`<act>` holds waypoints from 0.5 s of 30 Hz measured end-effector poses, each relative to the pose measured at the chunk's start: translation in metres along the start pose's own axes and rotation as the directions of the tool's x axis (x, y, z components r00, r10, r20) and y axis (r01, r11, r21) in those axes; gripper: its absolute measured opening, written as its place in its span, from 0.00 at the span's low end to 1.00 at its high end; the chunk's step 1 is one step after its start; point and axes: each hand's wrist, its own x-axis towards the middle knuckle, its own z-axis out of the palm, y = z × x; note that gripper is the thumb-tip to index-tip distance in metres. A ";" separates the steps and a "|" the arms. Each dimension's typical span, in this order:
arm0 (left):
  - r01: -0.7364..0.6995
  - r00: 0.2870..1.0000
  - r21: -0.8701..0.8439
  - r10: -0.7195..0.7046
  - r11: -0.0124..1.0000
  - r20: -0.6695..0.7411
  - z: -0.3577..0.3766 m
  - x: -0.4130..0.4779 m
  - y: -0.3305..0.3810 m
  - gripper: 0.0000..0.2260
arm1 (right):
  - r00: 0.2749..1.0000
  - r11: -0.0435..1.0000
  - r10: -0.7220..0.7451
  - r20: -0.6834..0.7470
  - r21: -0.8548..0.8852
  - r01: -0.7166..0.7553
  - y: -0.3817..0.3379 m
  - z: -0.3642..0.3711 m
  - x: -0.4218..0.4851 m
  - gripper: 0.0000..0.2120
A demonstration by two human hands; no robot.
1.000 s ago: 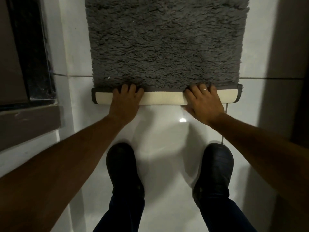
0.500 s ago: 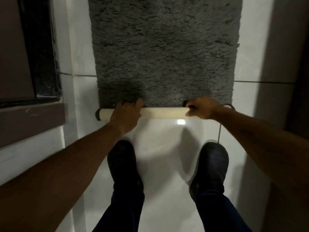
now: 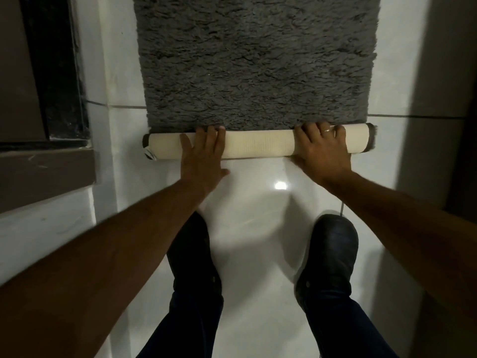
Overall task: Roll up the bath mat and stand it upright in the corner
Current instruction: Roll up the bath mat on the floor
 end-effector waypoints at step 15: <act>-0.051 0.989 -0.308 0.004 0.950 -0.149 0.010 -0.070 0.003 0.17 | 0.933 0.945 -0.063 0.353 0.322 -0.058 -0.006 -0.015 -0.026 0.21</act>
